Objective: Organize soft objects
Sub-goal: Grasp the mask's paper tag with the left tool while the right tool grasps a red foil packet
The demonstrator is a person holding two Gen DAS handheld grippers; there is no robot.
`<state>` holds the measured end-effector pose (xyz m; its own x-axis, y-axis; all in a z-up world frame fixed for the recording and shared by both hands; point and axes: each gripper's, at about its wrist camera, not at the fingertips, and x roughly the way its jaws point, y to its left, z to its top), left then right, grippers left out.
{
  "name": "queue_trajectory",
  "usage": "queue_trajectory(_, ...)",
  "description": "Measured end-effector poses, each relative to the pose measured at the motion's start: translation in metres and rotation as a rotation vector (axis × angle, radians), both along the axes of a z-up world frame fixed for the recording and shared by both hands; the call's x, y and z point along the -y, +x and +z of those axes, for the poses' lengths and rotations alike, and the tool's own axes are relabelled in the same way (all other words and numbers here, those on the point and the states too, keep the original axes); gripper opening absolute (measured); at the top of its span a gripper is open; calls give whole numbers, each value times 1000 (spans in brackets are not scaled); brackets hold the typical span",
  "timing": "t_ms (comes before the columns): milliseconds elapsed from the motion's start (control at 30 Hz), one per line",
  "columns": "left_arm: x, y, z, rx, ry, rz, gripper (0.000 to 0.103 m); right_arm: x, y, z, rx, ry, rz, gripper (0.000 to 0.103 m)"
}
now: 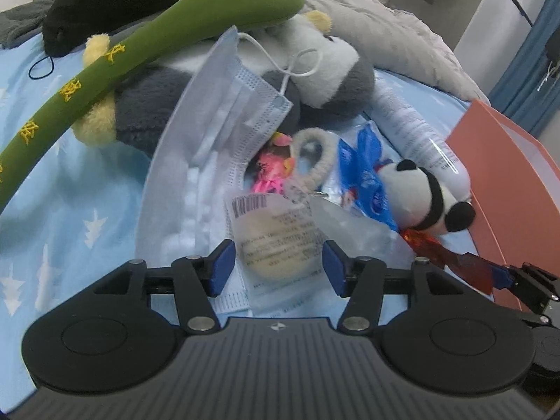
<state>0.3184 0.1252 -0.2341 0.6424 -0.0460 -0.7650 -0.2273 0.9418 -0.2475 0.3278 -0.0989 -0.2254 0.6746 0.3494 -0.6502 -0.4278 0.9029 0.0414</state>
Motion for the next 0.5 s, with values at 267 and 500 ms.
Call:
queue_trajectory(267,-6,9,-6,20,-33,0,59,-13,12,-9,21,-37,36,51)
queue_trajectory(500,-5,2,1,48,-23,13,33,-10,12,-8,17,-47,25,35)
